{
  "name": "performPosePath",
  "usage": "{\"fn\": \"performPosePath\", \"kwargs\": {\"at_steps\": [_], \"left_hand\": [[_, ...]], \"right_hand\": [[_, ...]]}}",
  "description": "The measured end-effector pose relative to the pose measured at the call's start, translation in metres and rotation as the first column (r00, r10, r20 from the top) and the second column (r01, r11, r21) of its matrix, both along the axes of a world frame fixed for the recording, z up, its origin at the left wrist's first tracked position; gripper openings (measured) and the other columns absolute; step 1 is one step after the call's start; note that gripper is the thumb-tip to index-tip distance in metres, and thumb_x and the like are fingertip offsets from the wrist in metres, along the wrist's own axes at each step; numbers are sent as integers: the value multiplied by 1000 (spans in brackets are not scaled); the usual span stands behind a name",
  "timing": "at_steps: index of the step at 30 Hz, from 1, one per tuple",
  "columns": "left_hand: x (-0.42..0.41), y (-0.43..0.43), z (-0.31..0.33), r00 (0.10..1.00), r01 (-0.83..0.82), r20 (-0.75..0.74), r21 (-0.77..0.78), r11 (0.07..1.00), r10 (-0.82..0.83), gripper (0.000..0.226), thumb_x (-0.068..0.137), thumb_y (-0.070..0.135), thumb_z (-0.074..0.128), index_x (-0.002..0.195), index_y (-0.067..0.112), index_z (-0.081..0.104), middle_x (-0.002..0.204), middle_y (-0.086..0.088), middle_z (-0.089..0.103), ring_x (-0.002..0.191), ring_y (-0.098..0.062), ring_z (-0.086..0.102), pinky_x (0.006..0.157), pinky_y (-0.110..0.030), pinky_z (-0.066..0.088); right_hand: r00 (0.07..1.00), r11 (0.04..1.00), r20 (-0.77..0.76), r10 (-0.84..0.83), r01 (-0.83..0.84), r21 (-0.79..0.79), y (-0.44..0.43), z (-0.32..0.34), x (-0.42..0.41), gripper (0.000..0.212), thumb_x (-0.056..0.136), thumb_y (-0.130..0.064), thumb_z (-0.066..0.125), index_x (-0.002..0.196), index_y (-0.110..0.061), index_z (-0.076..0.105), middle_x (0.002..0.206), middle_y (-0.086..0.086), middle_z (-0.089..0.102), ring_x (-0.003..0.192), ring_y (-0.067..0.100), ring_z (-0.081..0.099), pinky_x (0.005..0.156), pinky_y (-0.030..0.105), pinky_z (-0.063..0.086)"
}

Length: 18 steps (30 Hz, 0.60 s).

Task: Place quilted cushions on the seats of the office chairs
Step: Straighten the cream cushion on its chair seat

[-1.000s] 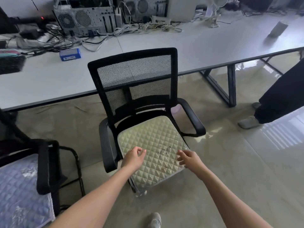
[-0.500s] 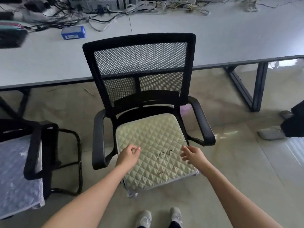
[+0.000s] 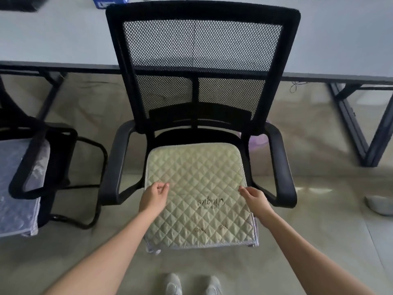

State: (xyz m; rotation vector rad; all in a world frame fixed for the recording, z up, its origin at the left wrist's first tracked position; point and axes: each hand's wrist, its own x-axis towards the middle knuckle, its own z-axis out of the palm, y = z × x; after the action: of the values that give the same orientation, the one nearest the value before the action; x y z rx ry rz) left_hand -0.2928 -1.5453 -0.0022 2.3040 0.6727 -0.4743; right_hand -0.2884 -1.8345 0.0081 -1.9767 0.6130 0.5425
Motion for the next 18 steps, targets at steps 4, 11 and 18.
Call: {"fn": "performPosePath", "kwargs": {"at_steps": [4,11,18], "left_hand": [[2,9,-30,992,-117,53,41,992,115,35,92,39,45,105,11,60,115,-12,64,103,-31,60,81,-37,48],[6,25,-71,938,-344,62,61,937,340,54,93,38,45,132,0,43,137,-24,46,125,-39,44,101,-46,38],[5,31,-94,856,-516,6,30,856,516,40,94,29,46,120,0,51,121,-25,57,111,-42,54,92,-48,46]], "right_hand": [[998,999,53,-42,41,23,-4,-28,15,29,91,-38,53,97,-11,63,75,-4,58,68,8,52,56,20,37],[995,991,17,-96,97,-93,-12,-70,31,37,87,-51,50,108,-21,58,108,5,53,110,24,46,86,39,45],[984,983,-12,-180,179,-49,-15,-95,39,68,86,-46,57,135,-2,42,132,18,51,121,33,50,104,48,39]]}}
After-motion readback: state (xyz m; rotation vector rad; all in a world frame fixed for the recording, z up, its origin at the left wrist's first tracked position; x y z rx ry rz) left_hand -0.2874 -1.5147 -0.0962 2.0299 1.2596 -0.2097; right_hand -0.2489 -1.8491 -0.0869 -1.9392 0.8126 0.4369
